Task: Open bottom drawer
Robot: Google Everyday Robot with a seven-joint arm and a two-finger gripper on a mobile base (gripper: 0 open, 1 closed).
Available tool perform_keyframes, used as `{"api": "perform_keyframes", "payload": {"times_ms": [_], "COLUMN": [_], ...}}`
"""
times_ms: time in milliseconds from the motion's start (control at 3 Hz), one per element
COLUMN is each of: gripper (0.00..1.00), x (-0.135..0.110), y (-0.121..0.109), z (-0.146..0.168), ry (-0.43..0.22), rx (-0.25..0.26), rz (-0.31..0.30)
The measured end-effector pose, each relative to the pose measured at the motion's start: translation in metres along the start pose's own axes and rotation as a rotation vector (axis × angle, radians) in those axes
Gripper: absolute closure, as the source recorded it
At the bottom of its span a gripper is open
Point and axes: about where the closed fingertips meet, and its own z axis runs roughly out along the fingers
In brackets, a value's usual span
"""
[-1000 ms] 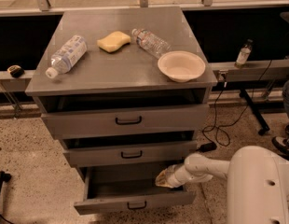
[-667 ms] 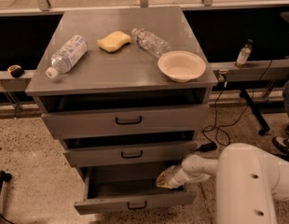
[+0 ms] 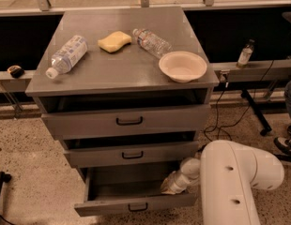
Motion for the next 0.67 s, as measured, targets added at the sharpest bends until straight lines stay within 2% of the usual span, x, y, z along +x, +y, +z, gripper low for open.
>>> {"api": "perform_keyframes", "payload": {"times_ms": [333, 667], "gripper": [1.0, 1.0], "x": [0.0, -0.017], "y": [0.004, 0.041], "z": [-0.001, -0.015], "ry": [0.008, -0.032], "rx": [-0.013, -0.097], "rz": [0.001, -0.012]}}
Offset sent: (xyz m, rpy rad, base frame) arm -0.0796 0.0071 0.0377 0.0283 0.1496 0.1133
